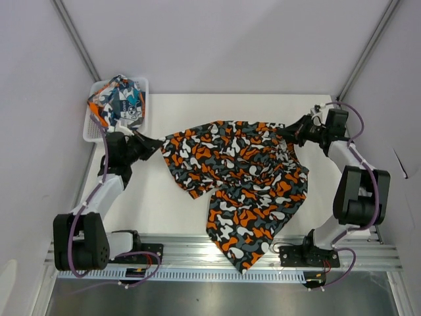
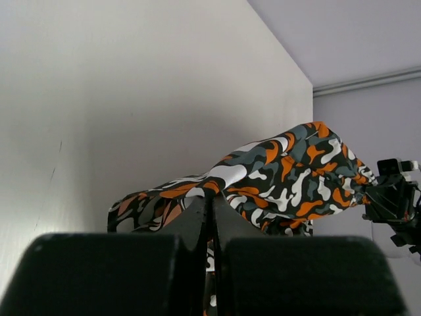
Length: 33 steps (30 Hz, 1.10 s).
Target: Fold and stack the shorts
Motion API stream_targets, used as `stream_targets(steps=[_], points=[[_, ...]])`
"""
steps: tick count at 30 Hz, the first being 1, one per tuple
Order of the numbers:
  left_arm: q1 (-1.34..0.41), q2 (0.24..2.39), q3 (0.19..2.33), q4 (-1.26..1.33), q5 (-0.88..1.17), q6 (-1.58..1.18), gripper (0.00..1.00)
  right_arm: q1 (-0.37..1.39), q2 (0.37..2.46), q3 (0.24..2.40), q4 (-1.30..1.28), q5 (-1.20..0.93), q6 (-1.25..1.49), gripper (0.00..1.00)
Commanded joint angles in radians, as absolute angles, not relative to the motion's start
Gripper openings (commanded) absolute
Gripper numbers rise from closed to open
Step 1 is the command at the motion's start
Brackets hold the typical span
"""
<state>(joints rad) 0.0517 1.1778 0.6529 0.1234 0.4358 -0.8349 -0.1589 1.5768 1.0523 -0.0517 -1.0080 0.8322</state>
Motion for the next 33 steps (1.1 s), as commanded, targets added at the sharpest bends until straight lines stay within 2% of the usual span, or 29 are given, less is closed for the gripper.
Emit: stream_targets(steps=[1,8,9,11,12,13,14,15,16,17,18,21,23,27,31,33], points=[[0.034,1.224,0.634,0.353,0.370,-0.858,0.00,-0.147,1.663,1.137,0.060,-0.991,0.781,0.00],[0.032,1.377,0.702,0.416,0.338,-0.845,0.00,-0.127,1.903,1.391,0.129,-0.974,0.897,0.00],[0.032,1.406,0.728,0.431,0.333,-0.847,0.00,-0.126,1.942,1.437,0.139,-0.965,0.923,0.03],[0.032,1.469,0.782,0.437,0.324,-0.850,0.00,-0.123,2.063,1.576,0.208,-0.940,0.995,0.30],[0.031,1.533,0.823,0.434,0.322,-0.844,0.00,-0.123,2.101,1.627,0.207,-0.915,1.009,0.49],[0.032,1.564,0.871,0.420,0.325,-0.841,0.01,-0.123,2.167,1.713,0.230,-0.910,1.022,0.57],[0.032,1.590,0.896,0.402,0.333,-0.835,0.34,-0.121,2.195,1.751,0.224,-0.907,1.029,0.72],[0.031,1.624,0.920,0.343,0.340,-0.812,0.52,-0.121,2.213,1.787,0.204,-0.897,1.023,0.95],[0.031,1.626,0.975,0.315,0.347,-0.801,0.63,-0.121,2.220,1.811,0.160,-0.893,1.008,0.99],[0.029,1.618,0.980,0.290,0.339,-0.793,0.90,-0.120,2.208,1.827,0.129,-0.885,0.984,0.99],[0.023,1.602,0.983,0.261,0.325,-0.779,0.99,-0.120,2.189,1.824,0.091,-0.847,0.912,0.99],[0.011,1.504,0.957,0.194,0.287,-0.743,0.99,-0.120,2.080,1.746,-0.125,-0.737,0.762,0.99],[0.000,1.425,0.947,0.143,0.269,-0.726,0.99,-0.118,2.014,1.674,-0.172,-0.684,0.706,0.98],[-0.133,1.284,0.914,0.022,0.151,-0.687,0.99,-0.115,1.829,1.453,-0.251,-0.487,0.583,0.92],[-0.256,1.168,0.858,-0.051,0.086,-0.701,0.99,-0.101,1.792,1.405,-0.348,-0.398,0.452,0.83],[-0.330,1.134,0.813,-0.040,0.063,-0.724,0.99,-0.080,1.778,1.391,-0.418,-0.315,0.407,0.82]])
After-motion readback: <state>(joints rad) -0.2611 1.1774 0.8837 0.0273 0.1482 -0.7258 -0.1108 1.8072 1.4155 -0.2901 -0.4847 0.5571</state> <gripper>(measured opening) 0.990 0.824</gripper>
